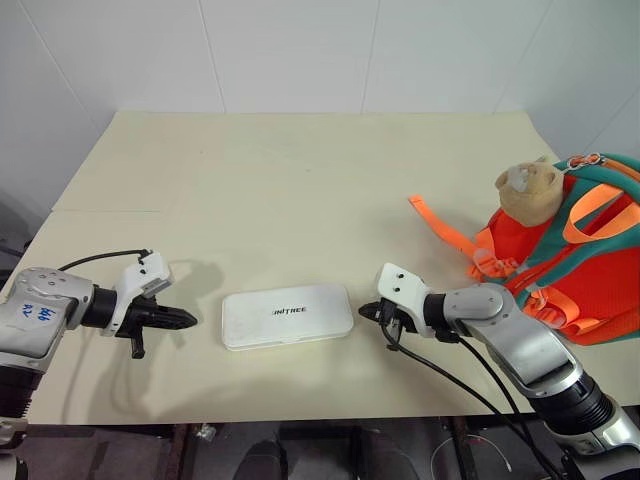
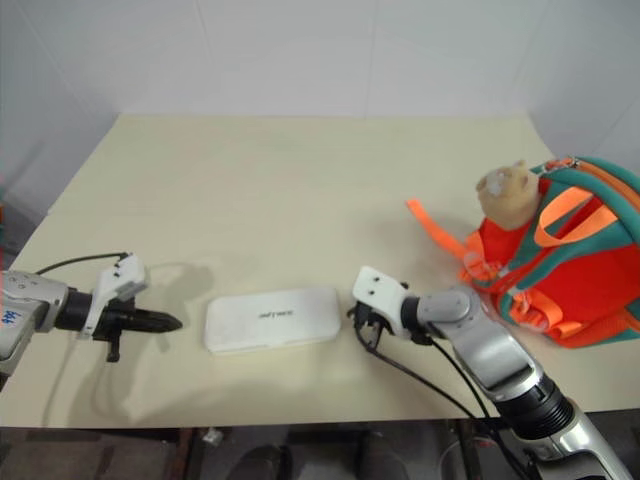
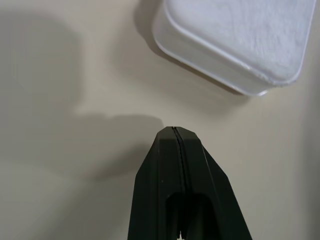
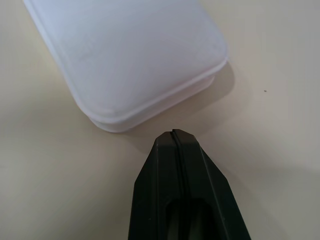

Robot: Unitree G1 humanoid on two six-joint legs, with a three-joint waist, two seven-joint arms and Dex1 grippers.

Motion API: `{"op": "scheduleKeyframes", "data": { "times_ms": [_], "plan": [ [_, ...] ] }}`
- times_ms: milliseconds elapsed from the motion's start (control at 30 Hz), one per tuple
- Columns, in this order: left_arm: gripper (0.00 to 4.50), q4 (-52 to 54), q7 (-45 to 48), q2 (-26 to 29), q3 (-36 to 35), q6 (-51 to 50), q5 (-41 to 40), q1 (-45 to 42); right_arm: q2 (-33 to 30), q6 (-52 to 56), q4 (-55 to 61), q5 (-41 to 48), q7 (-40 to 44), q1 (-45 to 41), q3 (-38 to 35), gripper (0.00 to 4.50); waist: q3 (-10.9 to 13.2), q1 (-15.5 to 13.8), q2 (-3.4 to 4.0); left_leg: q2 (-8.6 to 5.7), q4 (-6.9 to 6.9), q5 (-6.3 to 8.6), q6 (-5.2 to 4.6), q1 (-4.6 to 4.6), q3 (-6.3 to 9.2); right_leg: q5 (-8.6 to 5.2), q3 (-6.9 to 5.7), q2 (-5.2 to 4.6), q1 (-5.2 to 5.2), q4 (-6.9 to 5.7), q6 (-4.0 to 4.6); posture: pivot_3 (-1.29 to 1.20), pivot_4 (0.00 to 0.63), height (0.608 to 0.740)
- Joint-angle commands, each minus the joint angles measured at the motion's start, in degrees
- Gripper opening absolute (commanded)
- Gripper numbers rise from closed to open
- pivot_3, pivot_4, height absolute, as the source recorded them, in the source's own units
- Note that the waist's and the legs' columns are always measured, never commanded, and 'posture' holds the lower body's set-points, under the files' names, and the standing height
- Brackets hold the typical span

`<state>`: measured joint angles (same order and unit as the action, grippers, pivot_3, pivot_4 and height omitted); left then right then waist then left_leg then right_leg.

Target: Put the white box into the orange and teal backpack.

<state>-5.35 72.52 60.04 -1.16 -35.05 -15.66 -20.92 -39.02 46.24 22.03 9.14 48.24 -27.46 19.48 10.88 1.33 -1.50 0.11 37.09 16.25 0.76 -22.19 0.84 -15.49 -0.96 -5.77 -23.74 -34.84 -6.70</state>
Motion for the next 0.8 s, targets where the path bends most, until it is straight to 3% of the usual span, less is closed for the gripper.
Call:
{"op": "scheduleKeyframes", "data": {
  "times_ms": [33, 200, 800],
  "plan": [
    [0.00, 3.5, 0.2, -1.9, -1.1, -1.2, -3.3, 0.1, 0.2, -0.4, 0.9, 0.3, -0.4, -0.5, -1.4, 0.12, 0.0, 0.0, 0.00, -0.01, 0.00, 0.00, 0.00, 0.00, -0.01, 0.00, 0.01, -0.01, 0.00, 0.00, 0.00, 0.00, 0.150, 0.740],
    [0.00, 7.1, -0.2, -3.0, -1.8, -5.3, -6.6, -0.9, 0.9, -0.3, 1.0, 0.4, -0.6, -0.9, -1.1, 0.12, 0.0, 0.0, 0.00, -0.01, 0.01, 0.00, 0.00, -0.03, 0.00, 0.01, 0.00, -0.01, 0.00, -0.12, -0.02, 0.00, 0.150, 0.740],
    [0.00, 1.6, 0.1, -1.1, 2.6, -2.0, -2.5, -2.8, 2.3, -0.5, 0.7, -0.1, -1.4, -1.1, -0.4, 0.12, 0.0, 0.0, 0.00, -0.02, 0.03, 0.00, 0.00, 0.02, -0.05, 0.00, 0.01, 0.04, 0.00, -0.04, -0.01, 0.00, 0.150, 0.740]
  ]
}}
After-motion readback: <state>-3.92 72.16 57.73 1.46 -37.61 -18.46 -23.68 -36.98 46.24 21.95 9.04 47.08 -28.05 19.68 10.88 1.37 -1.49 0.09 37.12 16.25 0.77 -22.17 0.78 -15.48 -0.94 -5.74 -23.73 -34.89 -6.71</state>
